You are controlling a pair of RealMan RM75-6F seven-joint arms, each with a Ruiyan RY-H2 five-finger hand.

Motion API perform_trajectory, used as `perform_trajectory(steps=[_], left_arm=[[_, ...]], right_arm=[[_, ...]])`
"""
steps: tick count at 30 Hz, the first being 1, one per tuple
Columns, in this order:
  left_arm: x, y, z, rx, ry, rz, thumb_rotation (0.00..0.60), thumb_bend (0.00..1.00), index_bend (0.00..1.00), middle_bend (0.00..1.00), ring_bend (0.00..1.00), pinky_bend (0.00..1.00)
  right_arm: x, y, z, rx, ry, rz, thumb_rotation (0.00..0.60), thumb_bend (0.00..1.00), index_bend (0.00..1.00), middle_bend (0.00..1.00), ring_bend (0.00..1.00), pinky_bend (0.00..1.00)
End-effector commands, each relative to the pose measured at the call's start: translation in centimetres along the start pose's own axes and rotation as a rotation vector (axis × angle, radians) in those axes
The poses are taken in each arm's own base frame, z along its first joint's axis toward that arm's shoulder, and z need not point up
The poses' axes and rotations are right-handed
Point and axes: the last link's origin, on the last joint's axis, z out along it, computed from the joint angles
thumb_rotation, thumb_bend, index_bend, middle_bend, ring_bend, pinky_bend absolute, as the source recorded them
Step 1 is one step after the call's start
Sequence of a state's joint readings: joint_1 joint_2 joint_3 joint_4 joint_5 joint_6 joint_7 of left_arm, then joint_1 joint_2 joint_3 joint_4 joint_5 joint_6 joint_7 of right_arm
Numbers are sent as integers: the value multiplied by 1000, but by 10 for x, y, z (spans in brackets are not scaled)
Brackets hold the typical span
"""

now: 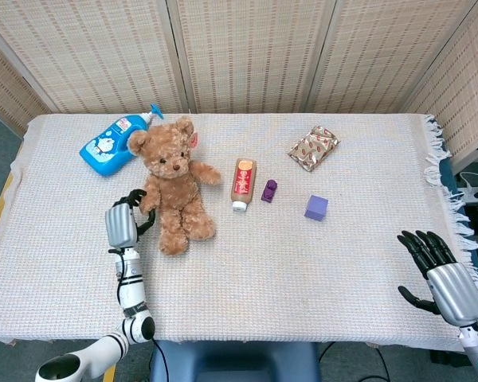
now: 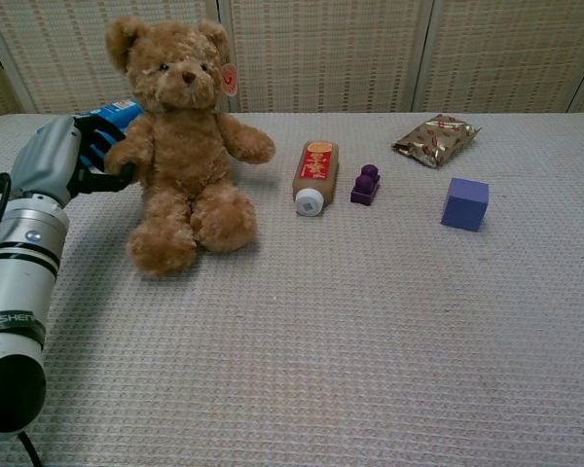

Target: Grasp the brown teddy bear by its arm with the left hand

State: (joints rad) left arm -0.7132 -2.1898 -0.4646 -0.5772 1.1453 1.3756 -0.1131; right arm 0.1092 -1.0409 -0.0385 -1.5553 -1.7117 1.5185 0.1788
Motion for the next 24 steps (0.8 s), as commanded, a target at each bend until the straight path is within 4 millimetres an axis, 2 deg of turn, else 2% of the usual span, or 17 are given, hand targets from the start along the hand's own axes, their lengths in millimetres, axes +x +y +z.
perform_trajectory(steps=[1,5,11,16,18,21,24], left_arm=[[-3,-2,-1,18,-29,7,600,402,480,594,481,498],[-1,-2,-2,16,-24,15,600,403,481,591,484,497],[4,3,-1,-20,22,3,600,402,385,506,453,493],[-1,-2,-3,1,-28,6,600,401,488,598,517,494],[1,-4,-3,1,-20,16,600,402,488,596,521,494],[5,-7,-2,-12,-6,17,600,402,428,531,488,494],[13,-12,1,-42,5,26,600,403,261,363,376,486]], right_arm=[[0,0,0,1,-1,0,600,127,0,44,0,33],[0,0,0,-2,3,1,600,127,0,44,0,33],[0,0,0,-1,-1,-1,600,128,0,44,0,33],[0,0,0,0,-1,0,600,128,0,44,0,33],[0,0,0,-1,0,0,600,128,0,44,0,33],[0,0,1,-1,-1,-1,600,127,0,43,0,33],[-1,0,2,-3,-5,-4,600,128,0,44,0,33]])
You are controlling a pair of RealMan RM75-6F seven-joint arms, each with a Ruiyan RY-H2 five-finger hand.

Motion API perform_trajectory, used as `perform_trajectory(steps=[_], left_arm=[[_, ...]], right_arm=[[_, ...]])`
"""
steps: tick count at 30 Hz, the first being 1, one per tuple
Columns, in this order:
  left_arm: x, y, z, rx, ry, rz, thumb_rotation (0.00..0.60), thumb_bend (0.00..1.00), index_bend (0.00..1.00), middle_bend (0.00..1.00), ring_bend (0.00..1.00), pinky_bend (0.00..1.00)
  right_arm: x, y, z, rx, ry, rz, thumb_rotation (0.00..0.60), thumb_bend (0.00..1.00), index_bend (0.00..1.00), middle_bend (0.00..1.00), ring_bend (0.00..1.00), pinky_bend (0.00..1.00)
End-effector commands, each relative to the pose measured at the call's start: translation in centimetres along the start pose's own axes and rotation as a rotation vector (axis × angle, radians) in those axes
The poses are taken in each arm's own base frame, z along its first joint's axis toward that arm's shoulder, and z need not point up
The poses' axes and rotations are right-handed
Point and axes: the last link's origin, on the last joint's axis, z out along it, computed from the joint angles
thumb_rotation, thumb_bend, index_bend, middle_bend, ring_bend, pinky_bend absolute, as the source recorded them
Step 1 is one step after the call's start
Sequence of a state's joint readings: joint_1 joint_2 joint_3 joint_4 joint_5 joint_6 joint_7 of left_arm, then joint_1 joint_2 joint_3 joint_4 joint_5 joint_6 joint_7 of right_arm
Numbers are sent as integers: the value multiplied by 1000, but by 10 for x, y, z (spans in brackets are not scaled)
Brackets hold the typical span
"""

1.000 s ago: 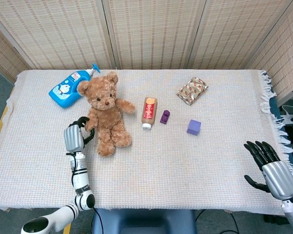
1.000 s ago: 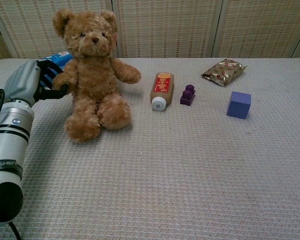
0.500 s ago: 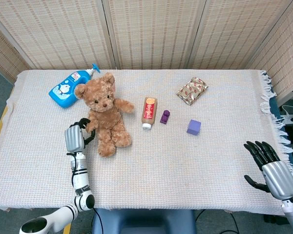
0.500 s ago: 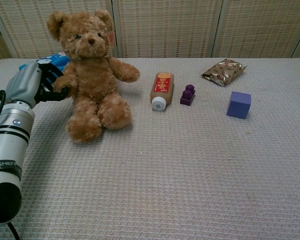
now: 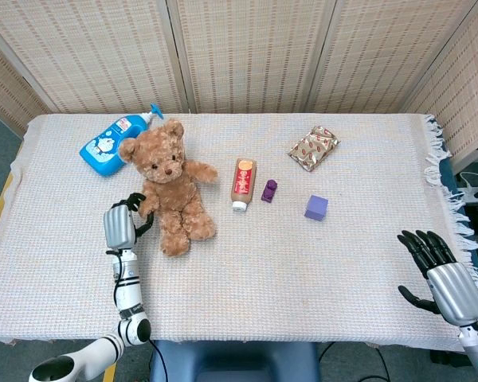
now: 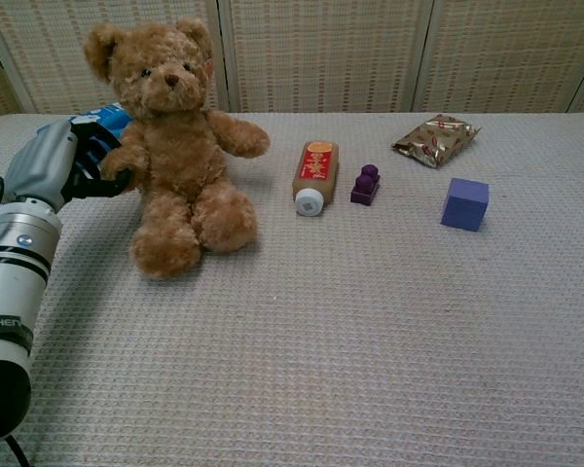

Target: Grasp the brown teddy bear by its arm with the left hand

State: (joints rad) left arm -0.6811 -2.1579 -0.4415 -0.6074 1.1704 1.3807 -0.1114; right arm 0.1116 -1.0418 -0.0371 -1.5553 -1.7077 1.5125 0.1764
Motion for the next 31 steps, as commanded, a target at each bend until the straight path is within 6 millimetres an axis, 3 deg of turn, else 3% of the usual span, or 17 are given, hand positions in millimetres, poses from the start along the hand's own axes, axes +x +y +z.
perform_trajectory(steps=[1,4,7,9,15,20,24,27,31], left_arm=[[9,-6,3,-34,6,9,600,402,179,283,315,475],[25,-16,3,-100,-1,41,600,398,20,102,170,414],[48,-35,-8,-168,-35,107,600,404,0,5,45,352],[65,-48,-19,-200,-56,151,600,403,0,0,8,332],[124,-84,-75,-245,-141,254,600,406,0,0,0,320],[157,-98,-114,-247,-191,326,600,405,0,0,0,316],[163,-98,-121,-243,-224,344,600,398,0,0,0,313],[179,-91,-129,-249,-250,395,600,394,0,0,0,311],[181,-88,-131,-225,-277,407,600,399,0,0,0,312]], right_arm=[[-1,0,0,0,-6,-4,600,128,0,44,0,33],[-2,-1,1,2,-11,-7,600,128,0,43,0,33],[-3,-1,1,-1,-10,-8,600,127,0,43,0,33],[-4,-2,1,0,-13,-8,600,128,0,43,0,33],[-6,-4,1,1,-17,-15,600,128,0,44,0,33],[-10,-5,3,-1,-16,-22,600,128,0,43,0,33],[-11,-6,4,0,-17,-29,600,127,0,44,0,33],[-14,-6,4,3,-26,-44,600,127,0,44,0,33],[-12,-5,3,2,-25,-41,600,127,0,44,0,33]])
